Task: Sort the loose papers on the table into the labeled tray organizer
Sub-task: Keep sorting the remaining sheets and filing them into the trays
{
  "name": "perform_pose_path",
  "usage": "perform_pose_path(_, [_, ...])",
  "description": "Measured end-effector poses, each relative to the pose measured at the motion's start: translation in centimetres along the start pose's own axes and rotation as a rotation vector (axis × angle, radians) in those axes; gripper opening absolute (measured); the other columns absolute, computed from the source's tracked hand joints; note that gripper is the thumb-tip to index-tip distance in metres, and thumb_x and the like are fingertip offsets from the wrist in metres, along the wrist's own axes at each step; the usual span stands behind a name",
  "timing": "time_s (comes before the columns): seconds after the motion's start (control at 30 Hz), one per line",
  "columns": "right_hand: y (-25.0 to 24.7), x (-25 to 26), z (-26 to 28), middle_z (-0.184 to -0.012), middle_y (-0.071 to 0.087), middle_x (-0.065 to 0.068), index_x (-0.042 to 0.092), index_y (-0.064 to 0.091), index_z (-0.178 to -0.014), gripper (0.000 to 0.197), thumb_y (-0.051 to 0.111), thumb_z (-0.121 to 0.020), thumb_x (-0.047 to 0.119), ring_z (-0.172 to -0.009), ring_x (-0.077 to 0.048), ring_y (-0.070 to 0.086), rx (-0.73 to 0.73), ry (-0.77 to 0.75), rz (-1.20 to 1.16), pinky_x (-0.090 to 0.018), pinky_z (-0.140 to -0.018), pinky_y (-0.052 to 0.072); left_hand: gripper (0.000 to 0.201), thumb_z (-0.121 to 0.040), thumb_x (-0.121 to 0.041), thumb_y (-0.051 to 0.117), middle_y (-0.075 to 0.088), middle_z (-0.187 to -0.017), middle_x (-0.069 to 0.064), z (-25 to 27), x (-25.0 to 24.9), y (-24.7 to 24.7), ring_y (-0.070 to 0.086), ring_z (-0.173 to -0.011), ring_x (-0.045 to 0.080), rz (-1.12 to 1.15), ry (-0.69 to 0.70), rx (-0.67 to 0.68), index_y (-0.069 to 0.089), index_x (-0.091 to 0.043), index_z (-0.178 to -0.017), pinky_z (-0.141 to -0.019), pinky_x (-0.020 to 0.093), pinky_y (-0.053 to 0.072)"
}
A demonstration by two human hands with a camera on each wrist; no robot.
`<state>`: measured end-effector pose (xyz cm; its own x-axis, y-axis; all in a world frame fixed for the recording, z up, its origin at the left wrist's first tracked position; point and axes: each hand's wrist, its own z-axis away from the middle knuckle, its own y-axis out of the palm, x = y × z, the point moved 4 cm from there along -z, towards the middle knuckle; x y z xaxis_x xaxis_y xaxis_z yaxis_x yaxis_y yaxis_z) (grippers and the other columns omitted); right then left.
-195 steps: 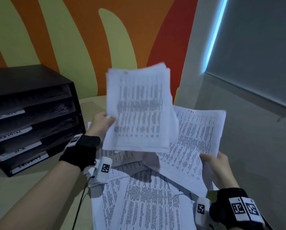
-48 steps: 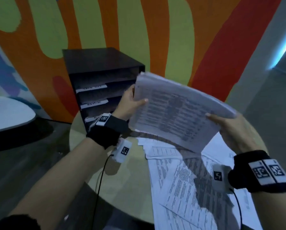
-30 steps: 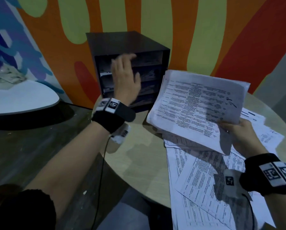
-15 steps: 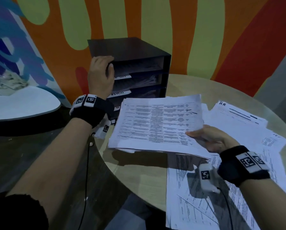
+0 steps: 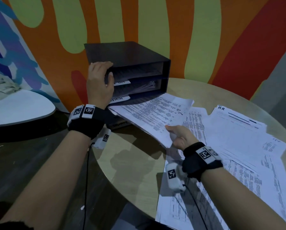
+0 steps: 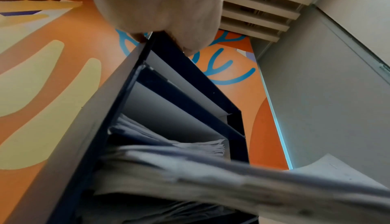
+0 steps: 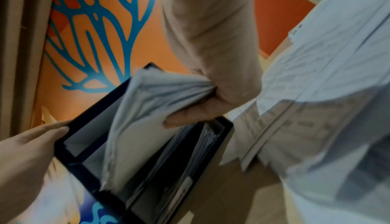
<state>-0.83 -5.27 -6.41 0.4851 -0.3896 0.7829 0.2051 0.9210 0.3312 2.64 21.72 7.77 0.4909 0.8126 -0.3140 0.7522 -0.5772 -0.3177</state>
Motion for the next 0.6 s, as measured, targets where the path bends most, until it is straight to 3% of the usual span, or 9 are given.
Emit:
perform_pose_path(0.1, [2.7, -1.2, -1.0, -0.123, 0.061, -0.025, -0.006, 0.047, -0.125, 0.034, 0.052, -0.091, -0.01, -0.105, -0.039, 0.064, -0.021, -0.017, -0.038, -0.057, -0.087, 0.052, 0.029, -0.093, -0.009, 0.047, 0.065, -0.114, 0.009, 0.1, 0.1, 0.2, 0.051, -0.113, 0.026, -0.006, 0.007, -0.028, 0.065, -0.005, -0.115, -0.108, 0.041, 0.035])
perform_pose_path(0.17, [4.7, -1.6, -1.4, -0.123, 0.06, -0.022, -0.005, 0.044, -0.128, 0.036, 0.05, -0.094, -0.009, -0.109, -0.04, 0.061, -0.027, -0.02, 0.027, -0.051, -0.09, 0.05, 0.029, -0.092, -0.007, 0.047, 0.065, -0.114, 0.009, 0.2, 0.0, 0.2, 0.05, -0.113, 0.025, -0.007, 0.013, -0.043, 0.065, -0.005, -0.115, -0.111, 0.036, 0.031])
perform_pose_path(0.27, [6.8, -1.5, -2.1, -0.12, 0.055, -0.016, -0.007, 0.046, -0.13, 0.036, 0.05, -0.094, -0.005, -0.112, -0.034, 0.056, -0.085, -0.027, 0.323, -0.033, -0.077, 0.046, 0.029, -0.092, -0.006, 0.047, 0.065, -0.114, 0.009, 0.4, 0.0, 0.2, 0.05, -0.113, 0.025, -0.021, 0.022, -0.054, 0.064, -0.005, -0.115, -0.112, 0.031, 0.027])
perform_pose_path(0.3, [7.3, -1.1, -2.3, -0.114, 0.056, -0.017, -0.006, 0.047, -0.128, 0.035, 0.049, -0.094, -0.004, -0.102, -0.032, 0.057, -0.09, -0.049, 0.386, -0.029, -0.068, 0.044, 0.029, -0.092, -0.006, 0.047, 0.064, -0.114, 0.009, 0.4, 0.0, 0.3, 0.051, -0.114, 0.026, -0.022, 0.026, -0.056, 0.064, -0.005, -0.115, -0.113, 0.03, 0.025])
perform_pose_path(0.37, [8.1, -0.1, -2.4, -0.085, 0.053, -0.013, 0.0, 0.05, -0.118, 0.028, 0.047, -0.091, -0.005, -0.066, -0.024, 0.051, -0.072, -0.135, 0.421, -0.024, -0.047, 0.036, 0.029, -0.092, -0.005, 0.047, 0.064, -0.114, 0.009, 0.3, 0.1, 0.3, 0.051, -0.114, 0.026, -0.023, 0.033, -0.061, 0.064, -0.005, -0.115, -0.114, 0.028, 0.024])
perform_pose_path(0.43, [8.7, 0.8, -2.3, -0.068, 0.041, -0.007, 0.008, 0.044, -0.099, 0.014, 0.045, -0.093, -0.004, -0.045, -0.016, 0.038, -0.029, -0.192, 0.312, -0.021, -0.039, 0.028, 0.029, -0.091, -0.004, 0.047, 0.065, -0.114, 0.009, 0.3, 0.1, 0.4, 0.052, -0.114, 0.027, -0.023, 0.039, -0.073, 0.064, -0.004, -0.115, -0.115, 0.031, 0.025])
perform_pose_path(0.5, [9.2, 1.1, -2.4, -0.067, 0.037, -0.005, 0.012, 0.037, -0.089, 0.019, 0.046, -0.096, -0.003, -0.037, -0.01, 0.035, -0.014, -0.189, 0.158, -0.019, -0.035, 0.028, 0.029, -0.09, -0.003, 0.048, 0.065, -0.114, 0.009, 0.3, 0.1, 0.6, 0.051, -0.113, 0.026, -0.02, 0.043, -0.09, 0.065, -0.004, -0.114, -0.115, 0.035, 0.028])
perform_pose_path(0.6, [10.4, 0.7, -3.2, -0.074, 0.042, -0.007, 0.008, 0.038, -0.097, 0.016, 0.048, -0.096, -0.004, -0.036, -0.01, 0.038, 0.0, -0.129, 0.081, -0.017, -0.033, 0.027, 0.029, -0.09, -0.002, 0.047, 0.065, -0.114, 0.009, 0.4, 0.1, 0.7, 0.05, -0.114, 0.025, -0.018, 0.043, -0.103, 0.065, -0.003, -0.113, -0.115, 0.035, 0.027])
